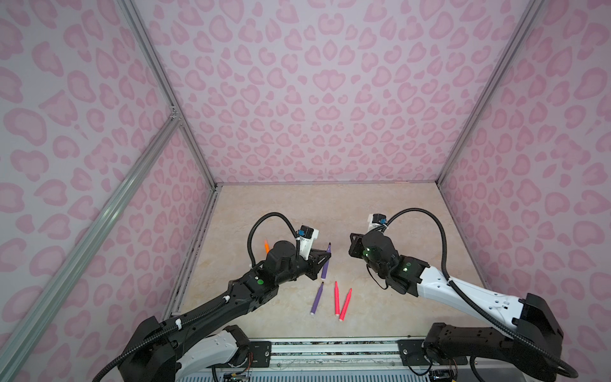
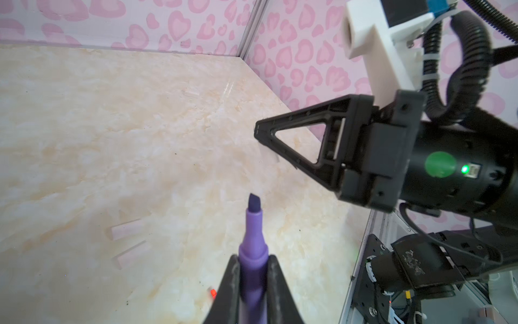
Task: Insert pens into pen caps
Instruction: Pick up the pen cap from the center of the table, then put on the pen cap to the pen.
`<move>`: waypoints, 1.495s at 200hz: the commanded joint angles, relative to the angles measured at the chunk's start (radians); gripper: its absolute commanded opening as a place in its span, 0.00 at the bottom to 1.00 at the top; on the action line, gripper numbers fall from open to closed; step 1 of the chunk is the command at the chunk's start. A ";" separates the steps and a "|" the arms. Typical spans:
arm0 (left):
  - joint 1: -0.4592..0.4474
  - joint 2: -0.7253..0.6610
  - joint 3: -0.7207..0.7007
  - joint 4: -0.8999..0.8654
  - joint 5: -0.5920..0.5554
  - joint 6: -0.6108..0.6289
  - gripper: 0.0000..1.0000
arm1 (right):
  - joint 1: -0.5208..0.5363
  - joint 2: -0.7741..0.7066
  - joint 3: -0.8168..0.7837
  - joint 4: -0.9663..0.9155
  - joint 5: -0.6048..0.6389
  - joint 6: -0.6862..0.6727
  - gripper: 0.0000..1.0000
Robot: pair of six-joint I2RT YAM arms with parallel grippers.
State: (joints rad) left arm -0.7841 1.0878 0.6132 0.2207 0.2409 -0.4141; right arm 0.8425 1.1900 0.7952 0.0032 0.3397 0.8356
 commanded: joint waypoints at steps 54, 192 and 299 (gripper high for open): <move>-0.026 0.026 0.035 0.040 0.041 0.028 0.04 | 0.065 -0.066 -0.021 0.250 -0.038 0.013 0.02; -0.027 0.009 0.029 0.046 0.029 -0.011 0.04 | 0.147 0.021 -0.016 0.313 -0.012 0.007 0.01; -0.019 -0.006 0.029 0.026 -0.006 -0.015 0.04 | 0.158 0.016 -0.032 0.322 0.006 0.007 0.00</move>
State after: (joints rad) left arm -0.8062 1.0878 0.6365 0.2314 0.2451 -0.4263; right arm 0.9958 1.2079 0.7727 0.2947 0.3264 0.8455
